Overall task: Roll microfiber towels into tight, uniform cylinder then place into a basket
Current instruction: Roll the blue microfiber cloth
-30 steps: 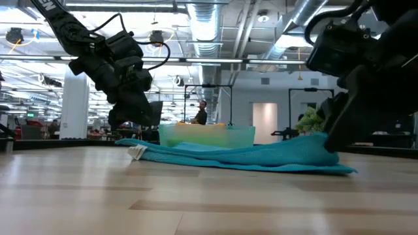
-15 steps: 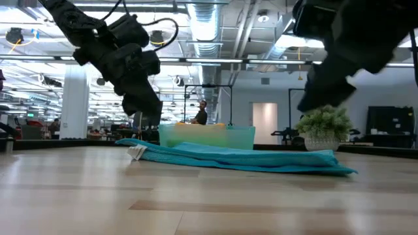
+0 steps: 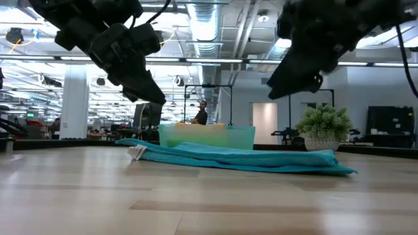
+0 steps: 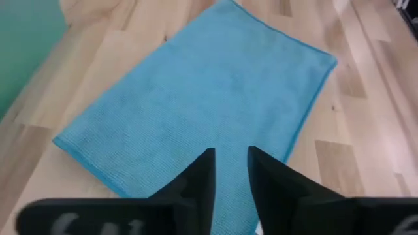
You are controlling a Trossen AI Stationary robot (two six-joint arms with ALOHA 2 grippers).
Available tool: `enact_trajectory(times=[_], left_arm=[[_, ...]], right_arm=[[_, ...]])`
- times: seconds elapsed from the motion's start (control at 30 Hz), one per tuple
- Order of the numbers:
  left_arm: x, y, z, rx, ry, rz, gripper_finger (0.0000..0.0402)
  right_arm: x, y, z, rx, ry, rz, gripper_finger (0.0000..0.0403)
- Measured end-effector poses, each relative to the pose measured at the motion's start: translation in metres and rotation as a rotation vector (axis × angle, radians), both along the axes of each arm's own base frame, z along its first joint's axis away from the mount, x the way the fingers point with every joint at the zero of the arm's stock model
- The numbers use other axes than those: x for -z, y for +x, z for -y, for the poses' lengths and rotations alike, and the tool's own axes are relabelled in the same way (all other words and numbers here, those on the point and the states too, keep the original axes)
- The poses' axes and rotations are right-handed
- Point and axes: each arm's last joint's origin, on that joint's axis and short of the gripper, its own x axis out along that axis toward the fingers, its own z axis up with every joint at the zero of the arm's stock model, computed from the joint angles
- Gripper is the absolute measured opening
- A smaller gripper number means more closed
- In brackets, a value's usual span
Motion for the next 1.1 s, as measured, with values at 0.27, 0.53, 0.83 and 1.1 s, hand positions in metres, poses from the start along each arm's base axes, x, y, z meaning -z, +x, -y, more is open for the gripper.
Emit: enact_trajectory(times=[0.27,0.53,0.83,1.1], left_arm=[[0.0,0.0,0.004,-0.004,0.007,0.005,0.0012],[-0.001,0.001,0.006,-0.058,-0.012,0.014,0.0],[0.03,0.036,0.012,-0.016,-0.032,-0.069,0.0],[0.047,0.063,0.014,0.026,-0.033,-0.163,0.0]], right_arm=[[0.004,0.003,0.022,0.077,-0.008,-0.038,0.0223],[0.005,0.003,0.035,0.109,-0.031,-0.064,0.0216],[0.006,0.004,0.044,0.142,-0.031,-0.068,0.0207],[0.007,0.003,0.045,0.146,-0.034,-0.085,0.0196]])
